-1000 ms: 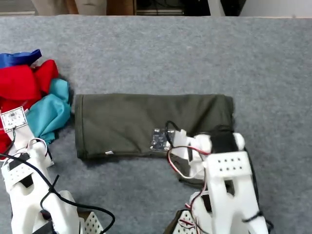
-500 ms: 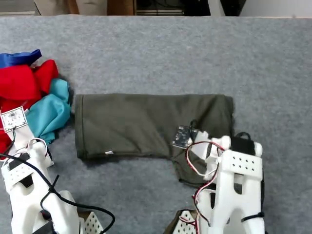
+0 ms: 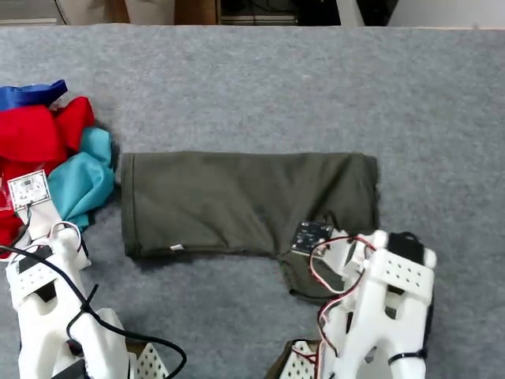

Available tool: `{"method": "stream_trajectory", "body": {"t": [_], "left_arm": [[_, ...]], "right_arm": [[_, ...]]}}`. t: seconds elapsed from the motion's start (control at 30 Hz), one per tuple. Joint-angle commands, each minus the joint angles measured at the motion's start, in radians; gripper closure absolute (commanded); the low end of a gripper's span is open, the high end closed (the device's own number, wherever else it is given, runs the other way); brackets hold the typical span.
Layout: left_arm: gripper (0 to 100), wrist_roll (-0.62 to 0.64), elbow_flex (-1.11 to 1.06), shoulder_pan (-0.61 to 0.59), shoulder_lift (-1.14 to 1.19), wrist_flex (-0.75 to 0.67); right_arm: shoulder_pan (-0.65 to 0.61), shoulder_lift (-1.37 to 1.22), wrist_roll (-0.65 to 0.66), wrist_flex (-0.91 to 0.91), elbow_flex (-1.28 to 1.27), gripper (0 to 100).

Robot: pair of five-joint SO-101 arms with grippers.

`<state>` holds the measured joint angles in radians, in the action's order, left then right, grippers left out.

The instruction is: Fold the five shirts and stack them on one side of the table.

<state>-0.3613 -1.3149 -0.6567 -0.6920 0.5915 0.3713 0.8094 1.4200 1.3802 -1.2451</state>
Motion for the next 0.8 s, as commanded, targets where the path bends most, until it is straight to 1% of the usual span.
{"method": "stream_trajectory", "body": {"t": [0.0,0.07,0.13,0.23,0.33,0.4,0.47,0.57,0.67,0.77], "left_arm": [[98,-0.005,0.02,0.008,-0.024,-0.005],[98,-0.005,0.061,0.008,-0.024,0.044],[98,0.002,0.164,0.021,-0.024,0.176],[98,0.028,0.334,0.1,-0.021,0.367],[98,0.11,0.482,0.196,-0.015,0.474],[98,0.153,0.548,0.272,-0.012,0.506],[98,0.183,0.572,0.345,-0.012,0.508],[98,0.216,0.575,0.427,-0.012,0.505],[98,0.25,0.574,0.457,-0.012,0.505],[98,0.301,0.578,0.454,-0.012,0.493]], "right_arm": [[0.062,0.001,0.028,0.029,0.082,99.1],[0.071,0.001,0.028,0.071,0.18,99.1],[0.07,0.001,0.003,0.11,0.292,99.1],[0.048,-0.007,-0.038,0.16,0.458,99.1],[-0.01,-0.008,-0.121,0.166,0.567,99.1],[-0.062,-0.013,-0.206,0.123,0.601,99.0],[-0.111,-0.045,-0.307,0.06,0.618,98.9],[-0.17,-0.163,-0.44,-0.008,0.661,96.3],[-0.183,-0.335,-0.546,-0.063,0.751,87.6],[-0.18,-0.524,-0.62,-0.117,0.866,85.6]]}}
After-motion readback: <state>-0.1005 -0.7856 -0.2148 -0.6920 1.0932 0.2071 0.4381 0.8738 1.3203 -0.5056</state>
